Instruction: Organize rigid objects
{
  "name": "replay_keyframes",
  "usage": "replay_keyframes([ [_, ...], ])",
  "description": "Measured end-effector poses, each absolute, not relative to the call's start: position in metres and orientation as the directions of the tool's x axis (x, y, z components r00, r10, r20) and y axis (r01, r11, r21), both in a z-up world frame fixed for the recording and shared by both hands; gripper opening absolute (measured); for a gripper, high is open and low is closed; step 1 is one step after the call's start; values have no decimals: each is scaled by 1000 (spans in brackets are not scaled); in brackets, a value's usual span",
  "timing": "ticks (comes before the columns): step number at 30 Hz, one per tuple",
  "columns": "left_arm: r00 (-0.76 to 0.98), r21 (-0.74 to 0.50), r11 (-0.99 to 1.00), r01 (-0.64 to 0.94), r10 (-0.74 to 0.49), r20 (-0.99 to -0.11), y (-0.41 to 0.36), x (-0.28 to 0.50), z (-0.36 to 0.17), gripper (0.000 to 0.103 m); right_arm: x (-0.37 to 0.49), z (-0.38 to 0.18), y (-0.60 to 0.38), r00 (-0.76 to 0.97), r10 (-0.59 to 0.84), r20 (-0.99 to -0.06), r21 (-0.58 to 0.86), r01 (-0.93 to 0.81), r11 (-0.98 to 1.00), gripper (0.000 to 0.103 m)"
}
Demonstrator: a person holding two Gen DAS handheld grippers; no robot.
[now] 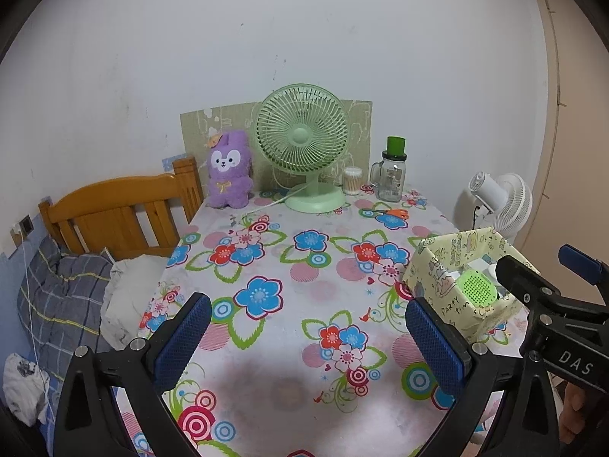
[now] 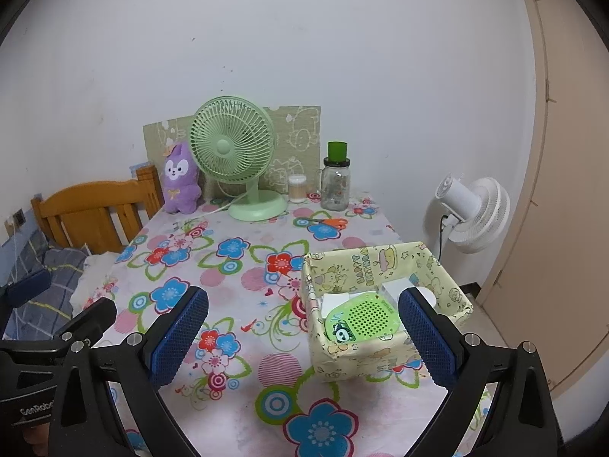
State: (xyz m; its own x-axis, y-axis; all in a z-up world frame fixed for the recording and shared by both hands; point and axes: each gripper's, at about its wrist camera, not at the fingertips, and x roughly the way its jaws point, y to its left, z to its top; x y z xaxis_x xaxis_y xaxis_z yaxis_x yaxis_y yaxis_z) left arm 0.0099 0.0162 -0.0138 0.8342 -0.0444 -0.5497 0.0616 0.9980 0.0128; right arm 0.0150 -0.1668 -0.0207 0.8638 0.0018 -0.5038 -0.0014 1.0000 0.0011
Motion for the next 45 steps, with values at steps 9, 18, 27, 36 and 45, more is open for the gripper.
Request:
replay_keyframes([
  [9, 840, 14, 997, 73, -54, -540, 16, 7, -12, 103, 15, -20, -167, 866, -4, -500, -3, 3, 1000, 101],
  [18, 841, 4, 999, 47, -37, -540, 16, 10, -12, 103, 21, -17, -167, 861, 3, -509, -11, -10, 1000, 101],
  [27, 854, -3, 1000, 31, -28, -520, 20, 9, -8, 103, 19, -12, -161, 882, -15, -472, -35, -2, 999, 101],
  [36, 854, 0, 1000, 20, -17, -520, 19, 9, -9, 103, 22, -13, -162, 882, -14, -471, -31, -1, 1000, 101],
  [45, 853, -2, 1000, 12, -11, -522, 19, 13, -10, 103, 25, -15, -161, 883, -4, -469, -19, -6, 1000, 101],
])
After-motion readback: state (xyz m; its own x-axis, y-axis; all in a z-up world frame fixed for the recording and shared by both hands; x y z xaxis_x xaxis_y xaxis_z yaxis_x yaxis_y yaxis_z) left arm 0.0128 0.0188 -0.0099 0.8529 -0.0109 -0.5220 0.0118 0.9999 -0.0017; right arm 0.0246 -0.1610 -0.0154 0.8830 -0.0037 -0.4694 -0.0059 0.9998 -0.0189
